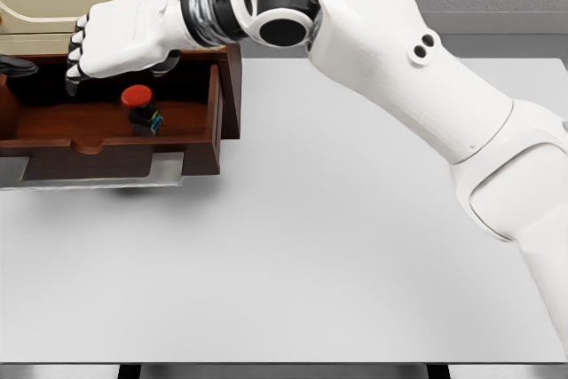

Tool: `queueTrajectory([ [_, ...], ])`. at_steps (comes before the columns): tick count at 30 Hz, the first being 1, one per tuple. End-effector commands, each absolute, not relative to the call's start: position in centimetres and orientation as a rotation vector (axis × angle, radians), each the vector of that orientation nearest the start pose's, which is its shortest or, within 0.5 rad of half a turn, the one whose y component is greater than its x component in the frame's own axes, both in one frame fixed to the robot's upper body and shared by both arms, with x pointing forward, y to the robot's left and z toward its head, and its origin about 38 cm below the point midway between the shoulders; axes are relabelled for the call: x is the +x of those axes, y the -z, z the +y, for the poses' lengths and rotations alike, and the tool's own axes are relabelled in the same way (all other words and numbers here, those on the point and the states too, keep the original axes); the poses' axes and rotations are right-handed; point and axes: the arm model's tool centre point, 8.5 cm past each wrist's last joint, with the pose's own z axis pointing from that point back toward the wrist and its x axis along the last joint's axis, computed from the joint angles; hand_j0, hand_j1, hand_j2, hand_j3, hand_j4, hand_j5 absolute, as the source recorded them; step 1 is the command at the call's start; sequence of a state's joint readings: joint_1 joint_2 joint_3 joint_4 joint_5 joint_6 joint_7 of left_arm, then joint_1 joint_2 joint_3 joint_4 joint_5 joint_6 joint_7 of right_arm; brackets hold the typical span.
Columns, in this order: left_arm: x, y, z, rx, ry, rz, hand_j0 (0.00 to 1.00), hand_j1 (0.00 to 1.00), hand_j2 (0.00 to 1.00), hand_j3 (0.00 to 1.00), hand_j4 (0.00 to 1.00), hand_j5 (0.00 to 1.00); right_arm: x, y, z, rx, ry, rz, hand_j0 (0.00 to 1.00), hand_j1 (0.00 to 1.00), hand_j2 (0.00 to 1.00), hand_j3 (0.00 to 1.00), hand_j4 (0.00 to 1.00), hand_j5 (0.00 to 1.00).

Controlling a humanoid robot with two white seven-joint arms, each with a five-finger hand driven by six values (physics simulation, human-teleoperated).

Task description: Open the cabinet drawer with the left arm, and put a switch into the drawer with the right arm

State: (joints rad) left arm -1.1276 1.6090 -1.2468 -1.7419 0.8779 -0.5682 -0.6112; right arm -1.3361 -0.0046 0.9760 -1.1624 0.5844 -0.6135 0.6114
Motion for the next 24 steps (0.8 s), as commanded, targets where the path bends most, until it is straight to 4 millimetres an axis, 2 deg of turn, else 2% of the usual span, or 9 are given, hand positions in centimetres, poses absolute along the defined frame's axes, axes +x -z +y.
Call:
queueTrajectory([
  [1, 31.7, -37.4, 42.7, -0.094, 1.436, -1.560, 1.00, 1.00, 1.00, 1.00, 1.00, 1.00, 44.4, -37.4, 8.0, 0.409, 2.461, 1.632, 1.00, 1.00, 1.00, 1.00, 1.00, 1.00],
  [5, 31.7, -37.4, 42.7, -0.094, 1.436, -1.560, 1.00, 1.00, 1.00, 1.00, 1.00, 1.00, 42.9, -39.3, 6.7, 0.426, 2.365, 1.671, 1.00, 1.00, 1.00, 1.00, 1.00, 1.00],
  [8, 31.7, -37.3, 42.6, -0.098, 1.436, -1.561, 1.00, 1.00, 1.00, 1.00, 1.00, 1.00, 40.3, -40.7, -3.8, 0.530, 2.261, 1.758, 1.00, 1.00, 1.00, 1.00, 1.00, 1.00],
  [12, 32.1, -37.2, 40.5, -0.167, 1.492, -1.621, 1.00, 1.00, 1.00, 1.00, 1.00, 1.00, 42.2, -44.0, -22.7, 0.870, 2.275, 2.155, 1.00, 1.00, 1.00, 1.00, 1.00, 1.00],
  [15, 32.5, -37.6, 39.7, -0.160, 1.529, -1.635, 1.00, 1.00, 1.00, 1.00, 1.00, 1.00, 42.3, -39.5, -31.0, 0.950, 2.544, 2.176, 1.00, 1.00, 1.00, 1.00, 1.00, 1.00],
  [17, 34.3, -36.3, 36.0, -0.287, 1.571, -1.679, 1.00, 1.00, 1.00, 1.00, 1.00, 1.00, 42.9, -35.9, -34.4, 0.958, 2.711, 2.191, 1.00, 1.00, 1.00, 1.00, 1.00, 1.00],
  [19, 35.1, -35.7, 33.8, -0.353, 1.603, -1.698, 1.00, 1.00, 1.00, 1.00, 1.00, 1.00, 42.8, -34.9, -36.1, 0.985, 2.787, 2.166, 1.00, 1.00, 1.00, 1.00, 1.00, 1.00],
  [22, 36.4, -34.3, 28.3, -0.507, 1.679, -1.744, 1.00, 1.00, 1.00, 1.00, 1.00, 1.00, 42.9, -33.4, -37.3, 0.982, 2.851, 2.170, 1.00, 1.00, 1.00, 1.00, 1.00, 1.00],
  [24, 36.5, -34.0, 27.5, -0.523, 1.699, -1.745, 1.00, 1.00, 1.00, 1.00, 1.00, 1.00, 42.9, -32.5, -37.3, 0.958, 2.882, 2.164, 1.00, 1.00, 1.00, 1.00, 1.00, 1.00],
])
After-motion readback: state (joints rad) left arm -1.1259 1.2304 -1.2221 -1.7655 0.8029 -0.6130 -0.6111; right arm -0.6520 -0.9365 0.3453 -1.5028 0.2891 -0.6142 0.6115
